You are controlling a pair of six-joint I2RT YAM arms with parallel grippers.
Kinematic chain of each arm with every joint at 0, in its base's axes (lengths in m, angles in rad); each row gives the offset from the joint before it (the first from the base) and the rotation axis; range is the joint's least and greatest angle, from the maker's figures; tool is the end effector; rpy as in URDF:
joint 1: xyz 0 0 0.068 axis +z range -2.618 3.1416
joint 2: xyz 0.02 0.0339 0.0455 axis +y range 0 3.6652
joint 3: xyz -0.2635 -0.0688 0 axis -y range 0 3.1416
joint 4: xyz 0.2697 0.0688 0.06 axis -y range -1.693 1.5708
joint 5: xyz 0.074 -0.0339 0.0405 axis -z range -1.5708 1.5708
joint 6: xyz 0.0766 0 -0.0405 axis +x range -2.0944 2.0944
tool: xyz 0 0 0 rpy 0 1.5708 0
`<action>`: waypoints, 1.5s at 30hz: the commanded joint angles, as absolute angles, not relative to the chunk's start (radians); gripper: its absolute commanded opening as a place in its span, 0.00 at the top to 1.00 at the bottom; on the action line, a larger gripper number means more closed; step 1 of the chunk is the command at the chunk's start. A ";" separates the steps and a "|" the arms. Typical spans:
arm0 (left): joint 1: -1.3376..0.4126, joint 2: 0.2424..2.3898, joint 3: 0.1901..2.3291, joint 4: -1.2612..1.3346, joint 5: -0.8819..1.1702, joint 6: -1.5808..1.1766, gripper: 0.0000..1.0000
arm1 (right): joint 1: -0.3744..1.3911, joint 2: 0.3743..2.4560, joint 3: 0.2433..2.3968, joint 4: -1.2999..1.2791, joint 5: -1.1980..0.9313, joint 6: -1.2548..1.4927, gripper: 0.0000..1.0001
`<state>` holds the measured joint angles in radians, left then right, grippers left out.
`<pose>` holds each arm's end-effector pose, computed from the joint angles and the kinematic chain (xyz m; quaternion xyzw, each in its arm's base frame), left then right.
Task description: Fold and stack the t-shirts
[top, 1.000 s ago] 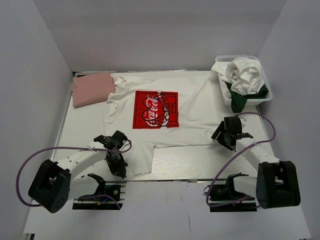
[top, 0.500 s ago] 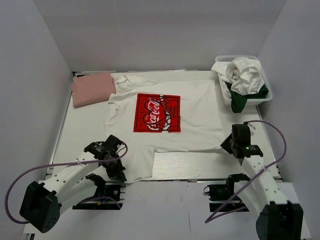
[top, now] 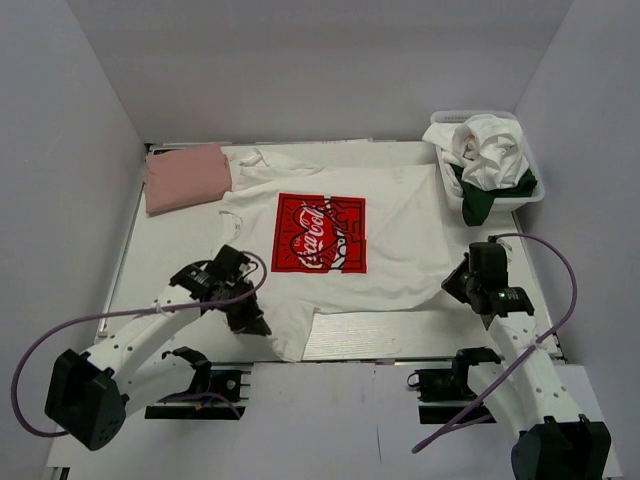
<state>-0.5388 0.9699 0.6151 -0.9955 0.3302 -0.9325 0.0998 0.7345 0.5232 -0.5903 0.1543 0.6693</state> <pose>0.1390 -0.1120 0.1505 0.1740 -0.9650 0.1939 0.0292 0.2050 0.0087 0.1847 0.2874 0.8789 0.0741 0.3736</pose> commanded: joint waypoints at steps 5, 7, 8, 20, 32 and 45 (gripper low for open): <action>-0.518 1.211 0.860 -0.746 0.253 -0.819 1.00 | 0.127 0.867 0.581 -0.345 0.092 0.623 1.00; -0.518 1.270 0.975 -0.773 0.142 -0.809 1.00 | 0.137 0.897 0.603 -0.306 0.107 0.635 1.00; -0.518 1.299 1.020 -0.791 0.094 -0.808 1.00 | 0.138 0.919 0.607 -0.272 0.130 0.640 1.00; -0.424 1.716 1.646 -0.989 -0.385 -0.833 1.00 | 0.140 1.224 0.870 -0.167 0.281 0.664 1.00; -0.312 2.077 1.946 -0.888 -0.357 -0.699 1.00 | 0.138 1.529 1.083 -0.149 0.385 0.595 1.00; -0.291 1.996 1.738 -0.752 -0.278 -0.618 0.00 | 0.213 1.602 1.137 -0.176 0.189 0.422 0.45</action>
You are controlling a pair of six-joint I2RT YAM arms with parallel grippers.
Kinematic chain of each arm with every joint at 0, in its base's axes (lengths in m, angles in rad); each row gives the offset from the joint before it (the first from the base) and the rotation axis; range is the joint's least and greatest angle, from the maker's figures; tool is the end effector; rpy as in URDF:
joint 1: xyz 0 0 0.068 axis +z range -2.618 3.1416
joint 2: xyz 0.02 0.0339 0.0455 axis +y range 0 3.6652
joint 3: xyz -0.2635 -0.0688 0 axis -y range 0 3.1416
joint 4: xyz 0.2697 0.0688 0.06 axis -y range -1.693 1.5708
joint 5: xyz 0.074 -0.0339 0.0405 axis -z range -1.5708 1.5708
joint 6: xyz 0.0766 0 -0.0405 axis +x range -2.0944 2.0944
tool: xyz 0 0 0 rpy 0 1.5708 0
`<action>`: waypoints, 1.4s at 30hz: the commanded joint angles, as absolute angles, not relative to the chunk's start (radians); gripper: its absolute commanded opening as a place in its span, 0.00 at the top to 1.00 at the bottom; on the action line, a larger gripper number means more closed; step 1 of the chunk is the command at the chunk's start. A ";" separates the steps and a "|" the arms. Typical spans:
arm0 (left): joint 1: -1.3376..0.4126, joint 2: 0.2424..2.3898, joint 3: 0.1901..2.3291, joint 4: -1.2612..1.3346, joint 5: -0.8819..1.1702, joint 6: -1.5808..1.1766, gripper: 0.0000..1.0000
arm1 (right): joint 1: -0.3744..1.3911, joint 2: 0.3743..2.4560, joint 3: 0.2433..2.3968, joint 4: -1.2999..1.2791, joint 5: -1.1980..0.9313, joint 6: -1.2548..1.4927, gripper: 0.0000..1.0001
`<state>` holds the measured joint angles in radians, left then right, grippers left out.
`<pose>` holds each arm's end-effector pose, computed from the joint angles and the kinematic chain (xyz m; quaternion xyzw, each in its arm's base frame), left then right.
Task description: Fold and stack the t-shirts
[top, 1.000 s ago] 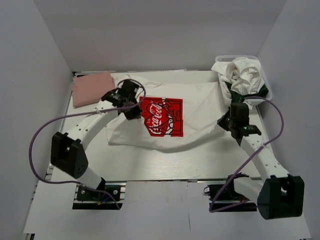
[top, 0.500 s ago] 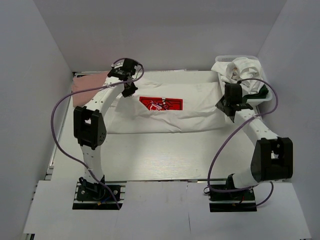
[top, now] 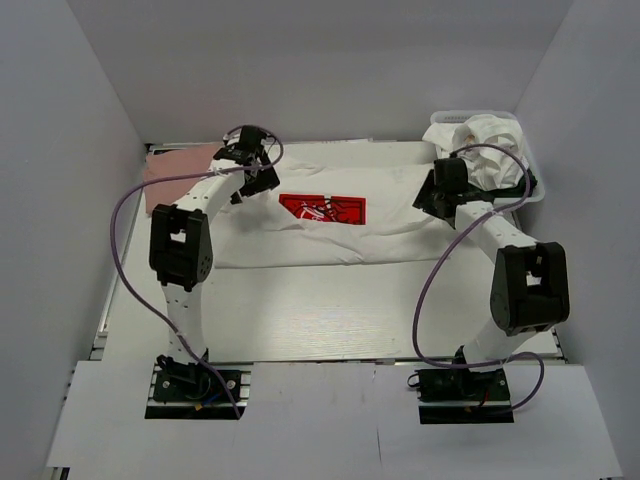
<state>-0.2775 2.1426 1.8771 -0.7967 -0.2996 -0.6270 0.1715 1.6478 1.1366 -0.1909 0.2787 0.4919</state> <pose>0.4969 -0.1180 0.1937 -0.2034 0.9359 0.0212 0.2869 0.4150 0.0505 0.2013 0.2010 0.8775 0.0166 0.4351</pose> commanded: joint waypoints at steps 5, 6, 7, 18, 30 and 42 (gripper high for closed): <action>-0.279 1.786 1.311 -0.572 -0.202 -0.684 0.00 | 0.258 1.555 0.991 -0.117 0.137 0.443 0.24; -0.279 1.751 1.220 -0.557 -0.234 -0.701 0.00 | 0.261 1.560 0.980 -0.112 0.138 0.445 0.14; -0.279 1.750 1.186 -0.526 -0.235 -0.710 0.00 | 0.258 1.584 0.976 -0.117 0.141 0.448 0.10; -0.270 1.879 1.022 -0.561 -0.196 -0.776 0.00 | 0.262 1.643 0.804 -0.034 0.052 0.532 0.10; -0.282 1.539 0.629 -0.732 -0.123 -0.956 0.00 | 0.307 1.294 0.445 -0.254 -0.024 0.546 0.10; -0.310 1.058 0.785 -0.905 -0.137 -0.934 0.00 | 0.360 0.934 0.537 -0.379 0.025 0.459 0.10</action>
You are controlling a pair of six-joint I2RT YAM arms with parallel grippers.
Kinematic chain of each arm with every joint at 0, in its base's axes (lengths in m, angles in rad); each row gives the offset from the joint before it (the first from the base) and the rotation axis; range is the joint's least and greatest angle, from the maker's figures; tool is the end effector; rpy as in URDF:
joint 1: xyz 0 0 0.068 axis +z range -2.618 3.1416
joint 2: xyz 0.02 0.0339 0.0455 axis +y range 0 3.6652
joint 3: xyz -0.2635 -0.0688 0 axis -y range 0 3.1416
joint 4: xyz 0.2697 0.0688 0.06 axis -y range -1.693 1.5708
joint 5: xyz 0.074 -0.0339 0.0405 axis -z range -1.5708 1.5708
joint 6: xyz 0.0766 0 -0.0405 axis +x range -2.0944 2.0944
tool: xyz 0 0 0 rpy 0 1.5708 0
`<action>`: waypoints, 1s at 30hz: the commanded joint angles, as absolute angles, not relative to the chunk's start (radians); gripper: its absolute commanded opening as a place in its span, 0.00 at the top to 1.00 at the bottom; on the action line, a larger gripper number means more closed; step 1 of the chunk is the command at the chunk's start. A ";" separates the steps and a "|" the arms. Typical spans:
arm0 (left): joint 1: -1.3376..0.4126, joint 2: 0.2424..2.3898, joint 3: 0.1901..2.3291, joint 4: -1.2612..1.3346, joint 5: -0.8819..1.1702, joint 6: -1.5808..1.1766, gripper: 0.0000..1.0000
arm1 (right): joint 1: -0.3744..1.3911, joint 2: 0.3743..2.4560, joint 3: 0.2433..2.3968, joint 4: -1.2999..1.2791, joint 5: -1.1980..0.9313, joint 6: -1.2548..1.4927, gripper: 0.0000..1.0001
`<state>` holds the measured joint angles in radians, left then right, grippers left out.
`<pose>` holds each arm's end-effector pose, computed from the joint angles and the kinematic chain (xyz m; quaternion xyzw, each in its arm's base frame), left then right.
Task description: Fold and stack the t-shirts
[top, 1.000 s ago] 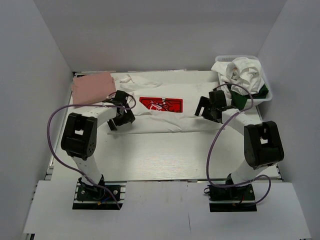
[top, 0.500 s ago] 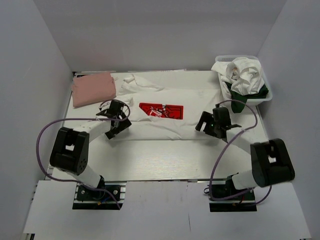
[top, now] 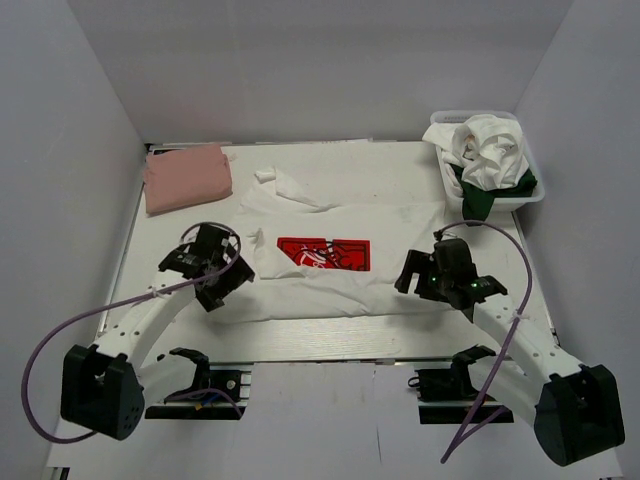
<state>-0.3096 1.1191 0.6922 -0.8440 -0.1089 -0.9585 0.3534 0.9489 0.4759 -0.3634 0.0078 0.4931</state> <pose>0.2118 -0.0590 0.1501 -0.3224 0.9332 -0.0450 0.1521 0.2205 0.0807 0.1464 0.0665 0.9310 0.1441 0.3288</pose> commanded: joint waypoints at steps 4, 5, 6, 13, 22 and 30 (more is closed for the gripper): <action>-0.310 1.115 0.808 -0.737 -0.052 -0.856 0.00 | 0.360 0.989 0.557 -0.322 0.028 0.449 0.10; -0.310 1.141 0.808 -0.706 -0.029 -0.830 0.00 | 0.362 1.008 0.566 -0.313 0.038 0.448 0.10; -0.319 1.202 0.808 -0.671 0.018 -0.816 0.00 | 0.359 1.026 0.566 -0.299 0.038 0.451 0.10; -0.365 1.471 0.910 -0.516 0.025 -0.807 0.00 | 0.360 1.084 0.560 -0.247 0.023 0.460 0.10; -0.396 1.692 1.011 -0.460 -0.009 -0.807 0.00 | 0.354 1.118 0.548 -0.238 0.043 0.446 0.10; -0.405 1.764 1.164 -0.400 0.093 -0.779 0.00 | 0.354 1.118 0.529 -0.213 0.058 0.453 0.10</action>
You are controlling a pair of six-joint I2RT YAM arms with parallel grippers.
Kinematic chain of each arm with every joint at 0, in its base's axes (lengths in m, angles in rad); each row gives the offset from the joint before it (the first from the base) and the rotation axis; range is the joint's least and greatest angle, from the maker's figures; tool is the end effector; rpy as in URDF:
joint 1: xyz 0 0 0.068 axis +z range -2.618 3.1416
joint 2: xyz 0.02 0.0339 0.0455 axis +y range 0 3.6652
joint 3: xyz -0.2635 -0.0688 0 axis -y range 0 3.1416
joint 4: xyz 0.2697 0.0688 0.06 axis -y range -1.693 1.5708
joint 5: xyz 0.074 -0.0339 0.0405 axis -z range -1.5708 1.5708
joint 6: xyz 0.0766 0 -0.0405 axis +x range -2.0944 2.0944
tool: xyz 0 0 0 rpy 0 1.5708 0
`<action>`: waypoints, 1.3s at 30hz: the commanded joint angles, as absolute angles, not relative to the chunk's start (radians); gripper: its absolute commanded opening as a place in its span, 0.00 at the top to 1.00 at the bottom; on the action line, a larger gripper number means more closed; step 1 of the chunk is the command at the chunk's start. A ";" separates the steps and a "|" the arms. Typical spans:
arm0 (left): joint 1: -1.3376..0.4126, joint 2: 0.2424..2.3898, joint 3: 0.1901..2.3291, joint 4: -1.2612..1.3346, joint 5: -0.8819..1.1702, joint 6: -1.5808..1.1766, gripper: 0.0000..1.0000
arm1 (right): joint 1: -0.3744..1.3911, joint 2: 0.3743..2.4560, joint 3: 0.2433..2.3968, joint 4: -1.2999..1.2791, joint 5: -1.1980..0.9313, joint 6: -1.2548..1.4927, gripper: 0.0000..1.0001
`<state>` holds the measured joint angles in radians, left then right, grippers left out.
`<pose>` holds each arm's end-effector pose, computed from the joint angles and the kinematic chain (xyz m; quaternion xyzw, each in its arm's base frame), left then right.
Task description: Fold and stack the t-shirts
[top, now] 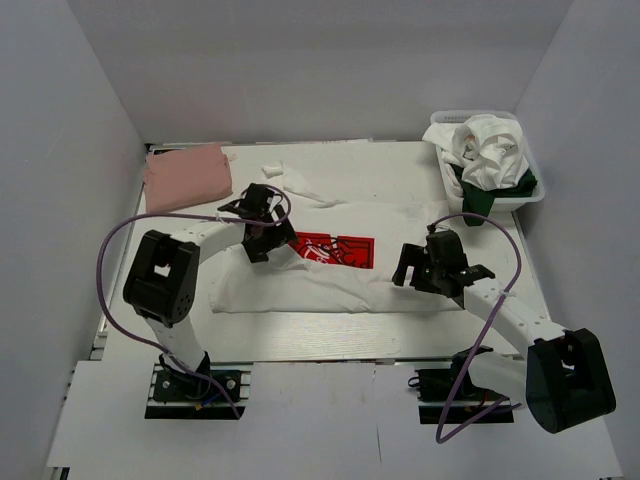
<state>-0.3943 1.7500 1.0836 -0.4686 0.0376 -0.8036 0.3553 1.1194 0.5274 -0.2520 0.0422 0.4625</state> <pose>0.3494 -0.1485 0.1168 -0.1944 0.9566 -0.1370 0.1682 0.2471 0.0882 0.1374 0.0576 0.9327 0.1232 0.3339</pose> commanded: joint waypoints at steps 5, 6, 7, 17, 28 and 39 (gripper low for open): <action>-0.405 1.842 1.276 -0.279 0.192 -0.720 0.00 | 0.351 1.103 0.531 -0.212 0.080 0.465 0.10; -0.405 1.867 1.334 -0.266 0.205 -0.707 0.00 | 0.354 1.097 0.532 -0.213 0.083 0.466 0.10; -0.405 1.896 1.371 -0.256 0.206 -0.697 0.00 | 0.353 1.082 0.531 -0.216 0.086 0.466 0.10; -0.416 2.019 1.678 -0.342 0.201 -0.503 0.00 | 0.354 1.011 0.505 -0.238 0.127 0.479 0.10; -0.416 1.422 1.047 -0.387 -0.111 -0.623 0.00 | 0.357 1.023 0.509 -0.244 0.146 0.445 0.10; -0.448 1.757 1.112 -0.177 0.274 -0.591 0.00 | 0.354 1.049 0.520 -0.212 0.112 0.451 0.10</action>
